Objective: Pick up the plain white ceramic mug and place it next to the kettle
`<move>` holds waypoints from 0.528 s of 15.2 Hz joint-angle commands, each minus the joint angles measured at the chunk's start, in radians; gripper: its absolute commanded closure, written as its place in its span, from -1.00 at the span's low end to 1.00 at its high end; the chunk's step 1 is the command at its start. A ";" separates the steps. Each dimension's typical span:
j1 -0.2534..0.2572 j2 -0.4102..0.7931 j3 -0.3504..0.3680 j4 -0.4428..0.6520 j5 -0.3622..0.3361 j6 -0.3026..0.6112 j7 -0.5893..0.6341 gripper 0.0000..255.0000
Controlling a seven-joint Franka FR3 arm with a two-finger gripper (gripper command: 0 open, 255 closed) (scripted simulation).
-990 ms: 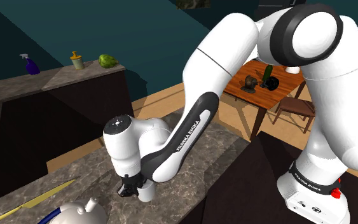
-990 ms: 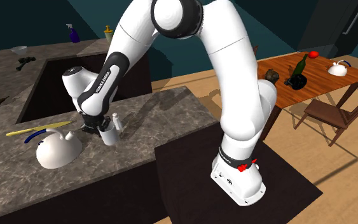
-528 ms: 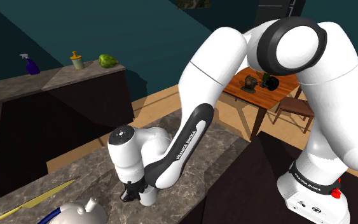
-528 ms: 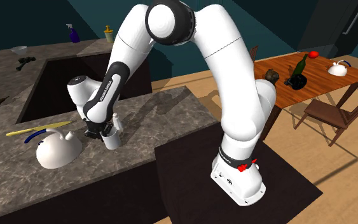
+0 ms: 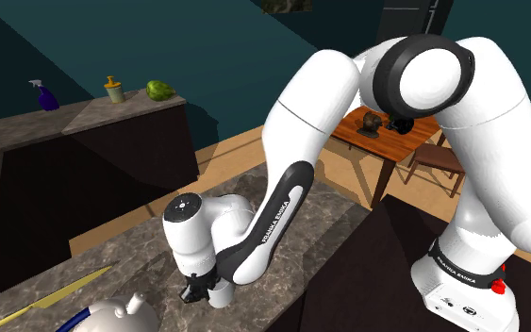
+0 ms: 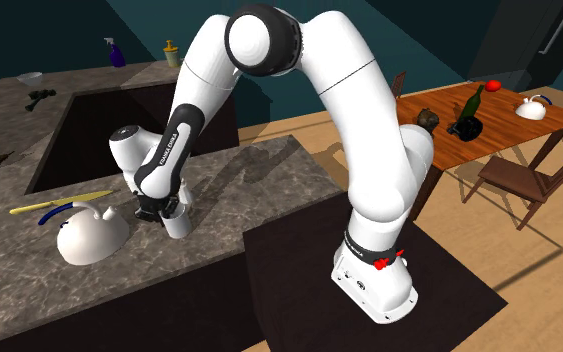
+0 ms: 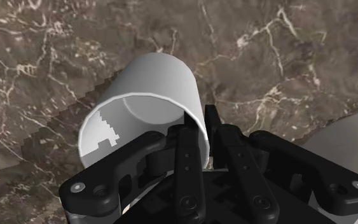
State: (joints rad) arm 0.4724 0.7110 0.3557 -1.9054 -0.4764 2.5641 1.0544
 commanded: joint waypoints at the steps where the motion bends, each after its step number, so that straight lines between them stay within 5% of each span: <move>1: 0.000 0.000 0.000 0.000 0.000 0.000 0.000 1.00; 2: 0.000 0.000 0.000 0.000 0.000 0.000 0.000 1.00; 3: 0.000 0.000 0.000 0.000 0.000 0.000 0.000 -1.00; 8: 0.000 0.000 0.000 0.000 0.000 0.000 0.000 -1.00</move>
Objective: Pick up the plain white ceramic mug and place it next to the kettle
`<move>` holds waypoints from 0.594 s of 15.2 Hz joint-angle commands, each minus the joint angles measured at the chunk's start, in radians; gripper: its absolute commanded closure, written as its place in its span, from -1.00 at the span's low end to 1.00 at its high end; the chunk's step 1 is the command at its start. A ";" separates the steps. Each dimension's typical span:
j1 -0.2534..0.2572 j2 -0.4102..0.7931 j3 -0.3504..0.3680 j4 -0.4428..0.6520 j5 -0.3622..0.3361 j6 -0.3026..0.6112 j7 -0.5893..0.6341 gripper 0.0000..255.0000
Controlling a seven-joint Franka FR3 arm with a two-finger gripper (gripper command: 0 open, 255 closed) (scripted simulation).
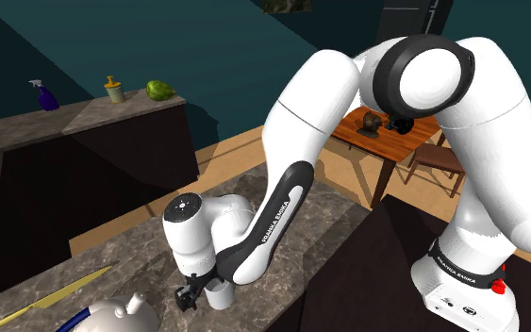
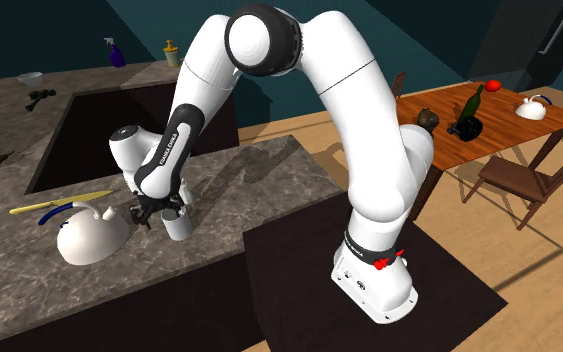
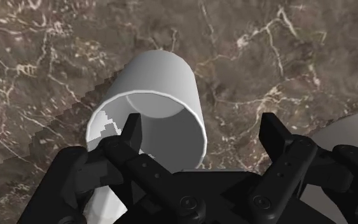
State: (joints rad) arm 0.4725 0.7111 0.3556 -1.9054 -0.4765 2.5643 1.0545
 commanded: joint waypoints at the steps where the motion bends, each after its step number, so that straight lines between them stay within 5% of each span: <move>1: -0.010 -0.029 0.014 -0.011 0.013 -0.018 -0.008 -1.00; 9: -0.038 -0.106 0.052 -0.034 0.052 -0.072 -0.033 -1.00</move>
State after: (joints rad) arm 0.4352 0.6055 0.4069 -1.9394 -0.4254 2.4931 1.0220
